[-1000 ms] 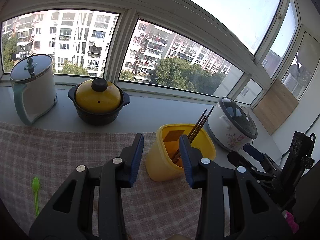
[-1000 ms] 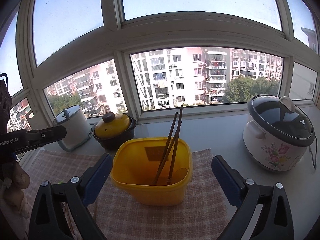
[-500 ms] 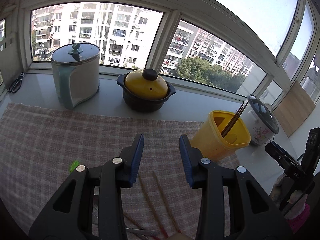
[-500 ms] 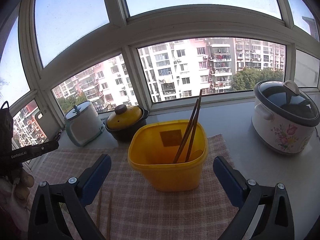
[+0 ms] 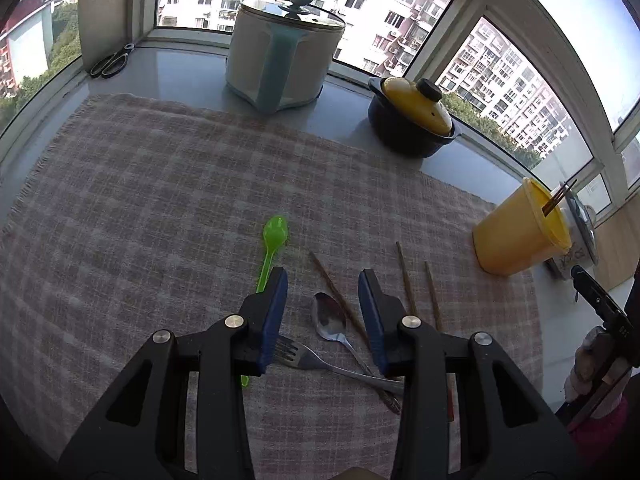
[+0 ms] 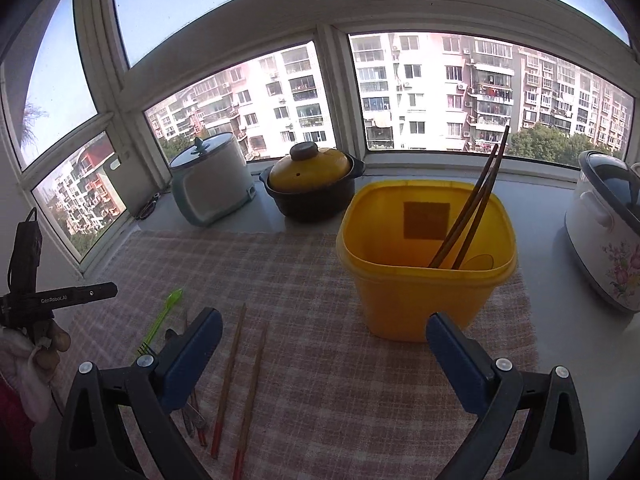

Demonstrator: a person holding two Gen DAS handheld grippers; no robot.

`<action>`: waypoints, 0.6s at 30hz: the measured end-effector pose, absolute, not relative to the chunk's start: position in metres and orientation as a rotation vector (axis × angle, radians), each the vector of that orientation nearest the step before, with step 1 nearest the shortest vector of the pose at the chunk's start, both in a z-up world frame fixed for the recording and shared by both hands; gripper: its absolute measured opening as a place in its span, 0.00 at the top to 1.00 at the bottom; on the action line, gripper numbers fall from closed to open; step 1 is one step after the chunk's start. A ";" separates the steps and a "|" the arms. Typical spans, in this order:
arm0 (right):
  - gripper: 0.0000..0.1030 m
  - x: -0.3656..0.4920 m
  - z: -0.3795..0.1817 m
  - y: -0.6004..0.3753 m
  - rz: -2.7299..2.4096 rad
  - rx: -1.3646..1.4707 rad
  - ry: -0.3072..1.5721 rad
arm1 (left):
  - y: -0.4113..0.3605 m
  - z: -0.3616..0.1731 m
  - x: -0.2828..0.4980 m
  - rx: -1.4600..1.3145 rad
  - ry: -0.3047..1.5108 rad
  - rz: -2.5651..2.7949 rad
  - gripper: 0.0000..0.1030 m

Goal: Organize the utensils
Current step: 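Move both open tools back toward the metal fork and spoon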

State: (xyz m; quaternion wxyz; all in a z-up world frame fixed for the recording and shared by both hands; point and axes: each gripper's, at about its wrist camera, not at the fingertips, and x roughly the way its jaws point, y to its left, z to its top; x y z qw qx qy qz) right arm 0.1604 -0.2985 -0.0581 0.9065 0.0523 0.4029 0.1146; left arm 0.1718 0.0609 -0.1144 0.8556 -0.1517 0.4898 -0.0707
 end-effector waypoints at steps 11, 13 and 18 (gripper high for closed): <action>0.12 0.176 -0.094 -0.244 0.392 0.039 0.983 | 0.073 -0.165 0.141 -0.469 1.151 -0.129 0.64; 0.14 0.179 -0.101 -0.239 0.402 0.035 1.010 | 0.071 -0.174 0.141 -0.494 1.173 -0.127 0.64; 0.24 0.181 -0.117 -0.237 0.417 0.064 1.076 | 0.065 -0.194 0.142 -0.554 1.223 -0.107 0.64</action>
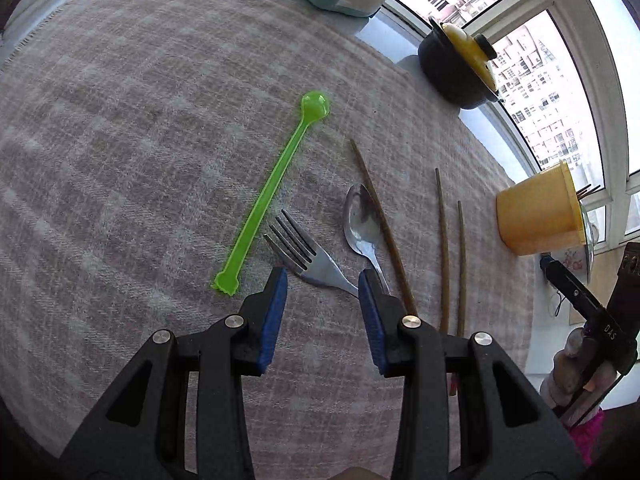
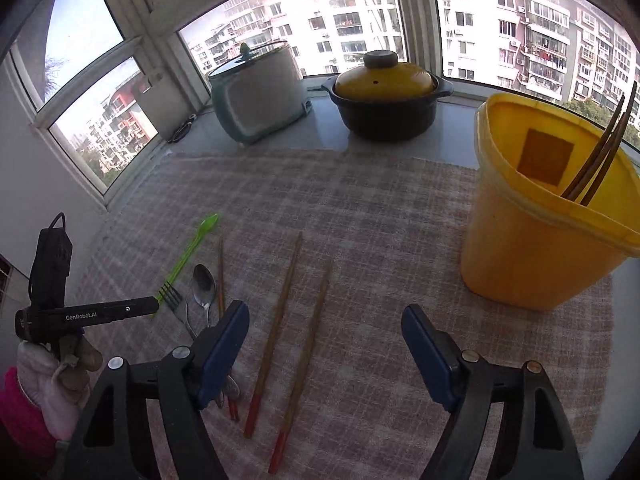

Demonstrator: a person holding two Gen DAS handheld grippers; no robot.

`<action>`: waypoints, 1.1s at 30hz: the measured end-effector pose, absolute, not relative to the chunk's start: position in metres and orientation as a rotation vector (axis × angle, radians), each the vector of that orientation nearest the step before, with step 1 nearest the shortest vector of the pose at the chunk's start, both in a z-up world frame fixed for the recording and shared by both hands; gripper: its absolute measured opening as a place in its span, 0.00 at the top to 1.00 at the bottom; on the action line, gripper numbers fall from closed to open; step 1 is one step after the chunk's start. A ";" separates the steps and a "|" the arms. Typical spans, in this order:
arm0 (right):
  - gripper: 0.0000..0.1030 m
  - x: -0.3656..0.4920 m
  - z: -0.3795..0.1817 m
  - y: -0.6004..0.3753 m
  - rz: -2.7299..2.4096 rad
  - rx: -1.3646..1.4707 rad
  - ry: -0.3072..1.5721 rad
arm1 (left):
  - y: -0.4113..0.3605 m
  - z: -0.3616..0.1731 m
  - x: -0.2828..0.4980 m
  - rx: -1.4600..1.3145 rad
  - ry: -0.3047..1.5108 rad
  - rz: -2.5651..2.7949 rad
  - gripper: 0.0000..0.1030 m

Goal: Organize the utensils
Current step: 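Move both open tools back toward the metal fork and spoon, then lower the left tool over the metal fork while the right tool lowers over a red-tipped chopstick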

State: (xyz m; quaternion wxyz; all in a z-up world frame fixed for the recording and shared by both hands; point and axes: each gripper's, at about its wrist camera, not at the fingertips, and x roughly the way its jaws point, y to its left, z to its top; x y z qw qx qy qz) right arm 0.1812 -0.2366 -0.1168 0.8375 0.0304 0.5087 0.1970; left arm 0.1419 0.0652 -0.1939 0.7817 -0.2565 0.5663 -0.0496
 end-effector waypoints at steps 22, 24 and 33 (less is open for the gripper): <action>0.35 0.186 -0.139 -0.227 0.439 0.082 1.161 | 0.064 -0.207 0.180 -0.522 1.215 0.056 0.64; 0.36 0.186 -0.139 -0.227 0.440 0.081 1.160 | 0.059 -0.206 0.184 -0.479 1.213 0.067 0.61; 0.36 0.188 -0.141 -0.227 0.433 0.078 1.163 | 0.038 -0.207 0.183 -0.336 1.163 0.134 0.61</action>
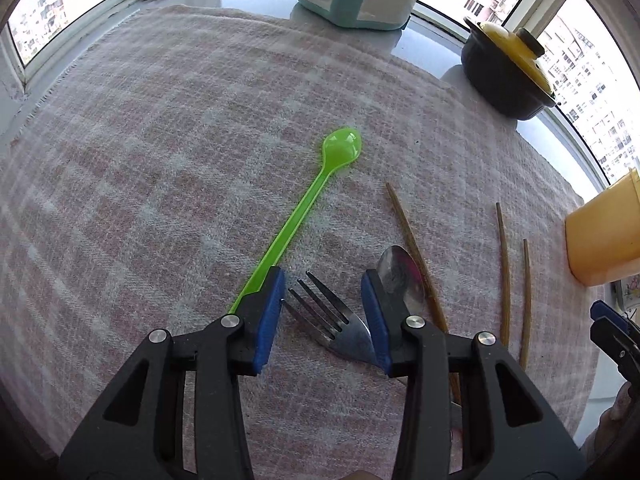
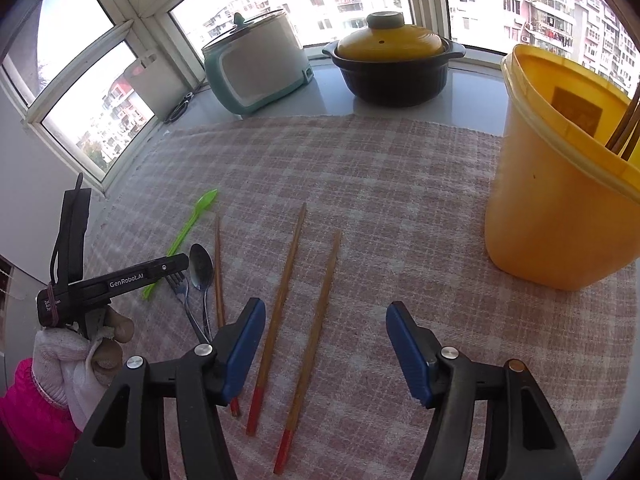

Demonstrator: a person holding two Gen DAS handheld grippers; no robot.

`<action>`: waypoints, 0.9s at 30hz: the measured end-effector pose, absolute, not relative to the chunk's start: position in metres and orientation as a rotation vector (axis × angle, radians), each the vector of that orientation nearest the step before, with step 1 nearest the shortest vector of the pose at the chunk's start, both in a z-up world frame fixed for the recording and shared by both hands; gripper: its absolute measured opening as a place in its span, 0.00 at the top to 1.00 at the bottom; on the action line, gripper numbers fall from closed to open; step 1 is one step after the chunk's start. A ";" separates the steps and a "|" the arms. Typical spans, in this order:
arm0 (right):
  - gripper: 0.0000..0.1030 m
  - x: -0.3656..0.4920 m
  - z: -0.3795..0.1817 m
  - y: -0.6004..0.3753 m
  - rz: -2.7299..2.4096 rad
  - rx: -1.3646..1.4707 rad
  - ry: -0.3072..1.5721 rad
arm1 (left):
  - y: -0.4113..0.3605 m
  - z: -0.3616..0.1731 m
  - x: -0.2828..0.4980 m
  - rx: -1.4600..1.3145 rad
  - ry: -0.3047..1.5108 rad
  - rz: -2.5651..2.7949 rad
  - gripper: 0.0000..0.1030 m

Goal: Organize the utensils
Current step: 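Lower the left tool over the metal fork while the right tool lowers over a red-tipped chopstick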

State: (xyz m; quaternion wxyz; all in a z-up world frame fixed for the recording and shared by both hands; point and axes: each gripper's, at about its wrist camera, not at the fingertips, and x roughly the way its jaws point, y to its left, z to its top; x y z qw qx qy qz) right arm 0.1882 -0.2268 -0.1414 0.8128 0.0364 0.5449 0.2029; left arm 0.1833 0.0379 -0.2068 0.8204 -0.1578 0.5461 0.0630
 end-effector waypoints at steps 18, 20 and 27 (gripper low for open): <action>0.60 0.219 -0.179 -0.190 0.405 0.034 1.317 | 0.037 -0.205 0.173 -0.283 1.079 0.067 0.80; 0.63 0.220 -0.183 -0.188 0.398 0.020 1.328 | 0.038 -0.204 0.174 -0.248 1.083 0.012 0.83; 0.69 0.220 -0.186 -0.179 0.389 -0.027 1.335 | 0.044 -0.203 0.178 -0.227 1.112 -0.081 0.88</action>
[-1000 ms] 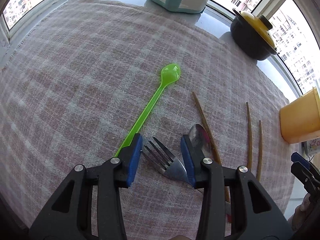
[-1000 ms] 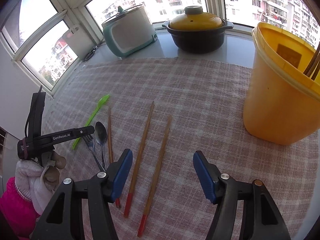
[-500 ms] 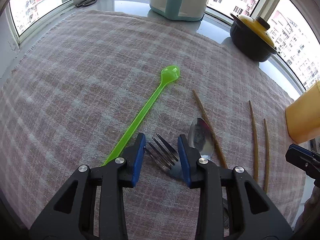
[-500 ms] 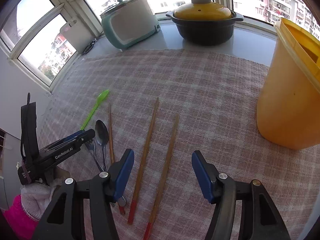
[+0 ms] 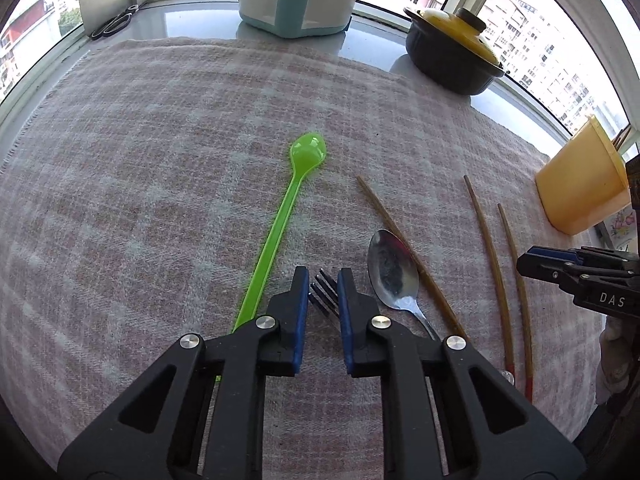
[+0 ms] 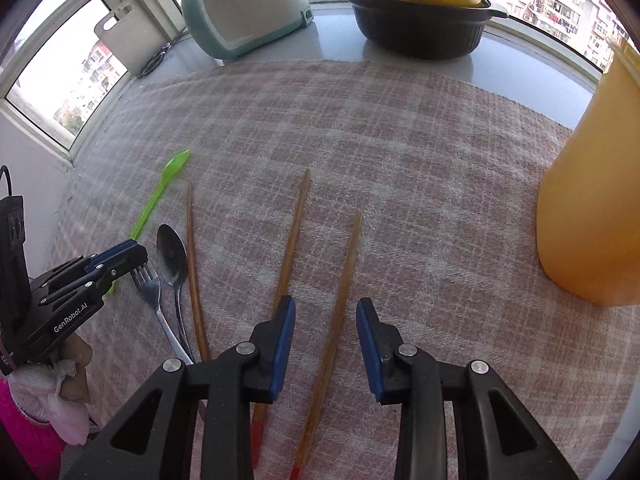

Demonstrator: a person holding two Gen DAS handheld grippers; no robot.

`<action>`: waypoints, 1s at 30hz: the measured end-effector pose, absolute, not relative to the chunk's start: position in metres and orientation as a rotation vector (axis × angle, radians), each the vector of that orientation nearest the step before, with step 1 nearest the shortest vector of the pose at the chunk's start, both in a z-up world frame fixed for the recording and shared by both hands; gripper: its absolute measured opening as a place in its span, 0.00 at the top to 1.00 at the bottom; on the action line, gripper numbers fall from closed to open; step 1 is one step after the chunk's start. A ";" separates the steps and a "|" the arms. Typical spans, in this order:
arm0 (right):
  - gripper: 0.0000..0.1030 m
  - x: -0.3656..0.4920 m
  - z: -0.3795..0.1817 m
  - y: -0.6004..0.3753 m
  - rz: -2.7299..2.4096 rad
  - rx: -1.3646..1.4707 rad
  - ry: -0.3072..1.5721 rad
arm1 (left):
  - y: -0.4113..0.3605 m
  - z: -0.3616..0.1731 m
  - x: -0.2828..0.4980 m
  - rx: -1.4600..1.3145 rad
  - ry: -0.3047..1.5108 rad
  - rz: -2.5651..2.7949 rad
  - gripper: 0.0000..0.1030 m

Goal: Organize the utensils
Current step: 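Lower the left tool over the metal fork while the right tool lowers over a red-tipped chopstick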

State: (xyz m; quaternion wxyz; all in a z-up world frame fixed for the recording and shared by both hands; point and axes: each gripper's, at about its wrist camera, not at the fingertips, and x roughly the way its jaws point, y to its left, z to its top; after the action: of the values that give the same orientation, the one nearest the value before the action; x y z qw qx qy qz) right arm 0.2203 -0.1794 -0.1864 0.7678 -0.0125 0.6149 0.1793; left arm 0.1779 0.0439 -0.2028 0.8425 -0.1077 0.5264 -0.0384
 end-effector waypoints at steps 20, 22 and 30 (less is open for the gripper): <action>0.69 0.219 -0.191 -0.167 0.435 -0.121 1.346 | 0.063 -0.196 0.135 -0.561 1.120 -0.033 0.59; 0.69 0.219 -0.193 -0.170 0.437 -0.117 1.355 | 0.059 -0.200 0.138 -0.572 1.134 -0.015 0.59; 0.74 0.223 -0.197 -0.169 0.453 -0.133 1.359 | 0.048 -0.207 0.155 -0.572 1.115 0.083 0.65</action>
State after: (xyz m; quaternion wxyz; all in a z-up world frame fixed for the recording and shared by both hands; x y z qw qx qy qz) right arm 0.2232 -0.1689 -0.1974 0.7521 -0.0607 0.6226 0.2075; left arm 0.1551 0.0482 -0.2071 0.8091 -0.2677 0.5218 0.0389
